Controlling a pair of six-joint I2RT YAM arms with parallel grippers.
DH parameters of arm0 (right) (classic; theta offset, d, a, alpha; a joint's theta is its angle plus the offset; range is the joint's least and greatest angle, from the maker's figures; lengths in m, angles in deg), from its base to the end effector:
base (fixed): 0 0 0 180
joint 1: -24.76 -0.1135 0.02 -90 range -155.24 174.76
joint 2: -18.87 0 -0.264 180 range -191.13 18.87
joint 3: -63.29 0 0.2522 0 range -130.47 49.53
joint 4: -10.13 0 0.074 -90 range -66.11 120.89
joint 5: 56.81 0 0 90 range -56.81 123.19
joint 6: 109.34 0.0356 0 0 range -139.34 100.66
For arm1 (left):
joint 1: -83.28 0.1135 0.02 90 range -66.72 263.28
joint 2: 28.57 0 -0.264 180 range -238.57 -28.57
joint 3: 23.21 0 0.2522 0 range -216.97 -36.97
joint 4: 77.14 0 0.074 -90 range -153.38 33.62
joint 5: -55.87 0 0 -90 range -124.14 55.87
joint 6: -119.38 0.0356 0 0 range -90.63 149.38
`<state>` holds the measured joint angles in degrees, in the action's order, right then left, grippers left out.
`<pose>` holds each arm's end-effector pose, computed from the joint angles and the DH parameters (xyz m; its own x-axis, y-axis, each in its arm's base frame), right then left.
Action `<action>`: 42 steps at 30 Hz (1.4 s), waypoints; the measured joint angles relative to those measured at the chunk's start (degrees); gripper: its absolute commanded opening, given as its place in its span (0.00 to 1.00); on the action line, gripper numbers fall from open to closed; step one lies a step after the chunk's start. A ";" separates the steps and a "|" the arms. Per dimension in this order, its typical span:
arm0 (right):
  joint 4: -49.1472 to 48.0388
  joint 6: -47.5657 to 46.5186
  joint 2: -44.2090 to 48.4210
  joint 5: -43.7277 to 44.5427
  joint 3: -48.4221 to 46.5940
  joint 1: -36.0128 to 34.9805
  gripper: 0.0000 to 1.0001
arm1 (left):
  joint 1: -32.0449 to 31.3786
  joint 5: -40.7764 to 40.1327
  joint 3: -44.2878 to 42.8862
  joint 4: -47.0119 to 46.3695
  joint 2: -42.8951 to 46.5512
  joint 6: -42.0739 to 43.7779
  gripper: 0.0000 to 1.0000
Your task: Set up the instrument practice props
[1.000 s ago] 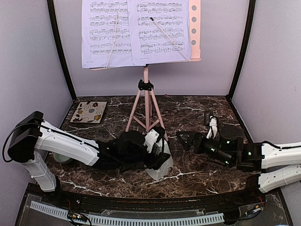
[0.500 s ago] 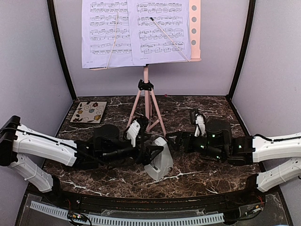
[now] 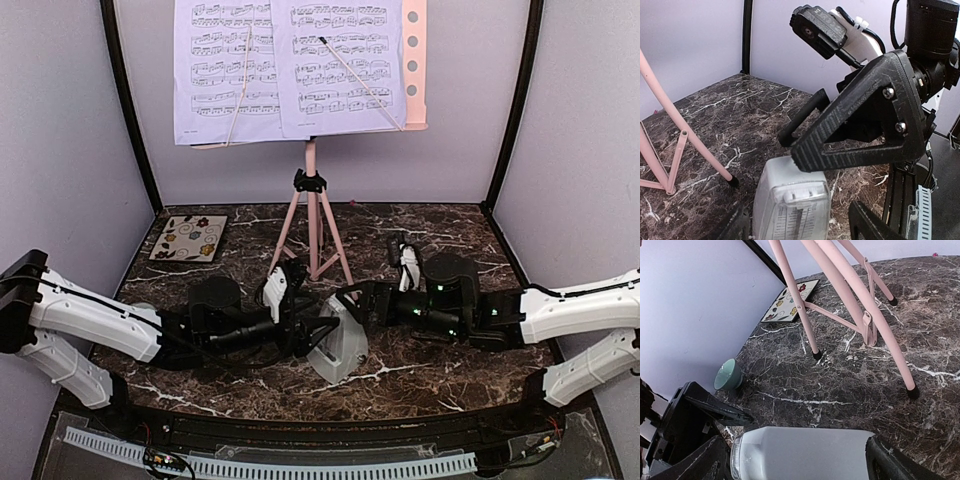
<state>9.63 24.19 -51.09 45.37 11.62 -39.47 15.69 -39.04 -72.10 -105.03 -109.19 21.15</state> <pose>0.1253 0.2422 0.2491 -0.6424 0.2178 -0.7347 -0.4834 0.6288 0.6091 0.1175 -0.2768 0.2340 -0.1525 -0.0044 -0.9883 0.8757 0.4629 -0.1372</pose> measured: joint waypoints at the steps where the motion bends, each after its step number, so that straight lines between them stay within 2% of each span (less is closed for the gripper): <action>1: -0.42 0.26 -0.33 -0.07 0.02 0.07 0.97 | 0.00 0.02 -0.13 -0.28 -0.28 0.17 0.70; 16: -9.33 5.11 -0.96 -0.66 5.75 0.59 0.90 | 0.00 1.29 -2.43 -1.75 -4.13 1.57 0.62; 20: -11.37 5.79 -1.62 -0.72 6.36 0.59 0.89 | 0.04 1.22 -2.45 -1.81 -4.15 1.68 0.56; 32: -13.97 6.27 -3.32 -0.17 6.40 0.59 0.85 | 0.35 -0.48 -2.62 -1.18 -3.67 2.91 0.32; 42: -16.92 6.27 -5.60 0.20 6.36 0.42 0.81 | 0.61 -0.33 -1.92 -0.79 -2.60 4.44 0.24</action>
<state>-7.29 30.46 -56.68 45.57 17.98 -39.05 16.30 -39.37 -74.03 -105.82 -111.79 25.58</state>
